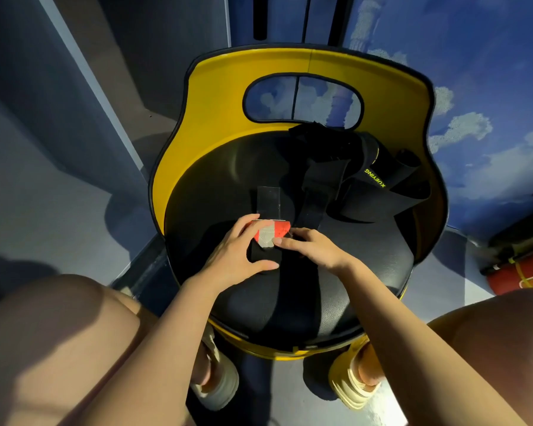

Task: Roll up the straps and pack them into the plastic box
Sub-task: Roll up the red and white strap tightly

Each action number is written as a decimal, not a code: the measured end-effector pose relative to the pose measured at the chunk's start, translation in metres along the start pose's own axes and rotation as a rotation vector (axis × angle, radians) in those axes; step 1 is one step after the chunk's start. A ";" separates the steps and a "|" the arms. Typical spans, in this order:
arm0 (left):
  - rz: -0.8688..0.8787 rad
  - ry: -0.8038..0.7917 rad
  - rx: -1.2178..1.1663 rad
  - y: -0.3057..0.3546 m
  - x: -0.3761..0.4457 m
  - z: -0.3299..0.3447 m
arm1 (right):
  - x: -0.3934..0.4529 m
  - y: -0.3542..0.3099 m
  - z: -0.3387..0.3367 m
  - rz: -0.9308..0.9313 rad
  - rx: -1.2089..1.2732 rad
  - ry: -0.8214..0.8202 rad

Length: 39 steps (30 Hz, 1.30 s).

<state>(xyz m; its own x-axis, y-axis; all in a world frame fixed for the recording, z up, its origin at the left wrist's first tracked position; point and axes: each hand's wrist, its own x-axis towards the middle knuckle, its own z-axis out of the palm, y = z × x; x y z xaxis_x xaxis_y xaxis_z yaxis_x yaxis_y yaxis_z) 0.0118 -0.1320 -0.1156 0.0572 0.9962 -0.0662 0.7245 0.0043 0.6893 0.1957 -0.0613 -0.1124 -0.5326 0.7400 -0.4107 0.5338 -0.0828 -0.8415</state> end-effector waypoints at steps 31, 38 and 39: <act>0.023 -0.310 0.308 0.000 0.082 -0.058 | 0.081 -0.043 -0.040 0.041 -0.265 -0.106; 0.043 -0.160 0.651 0.006 0.089 -0.032 | 0.080 -0.038 -0.041 0.104 -0.110 -0.096; 0.013 -0.138 0.594 0.004 0.090 -0.031 | 0.080 -0.037 -0.039 0.104 -0.089 -0.093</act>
<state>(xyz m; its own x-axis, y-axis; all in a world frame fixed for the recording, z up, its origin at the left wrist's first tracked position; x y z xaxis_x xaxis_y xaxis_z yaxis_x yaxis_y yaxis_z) -0.0008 -0.0393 -0.0965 0.1281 0.9752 -0.1804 0.9801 -0.0966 0.1734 0.1592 0.0270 -0.1001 -0.5280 0.6652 -0.5279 0.6429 -0.0930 -0.7603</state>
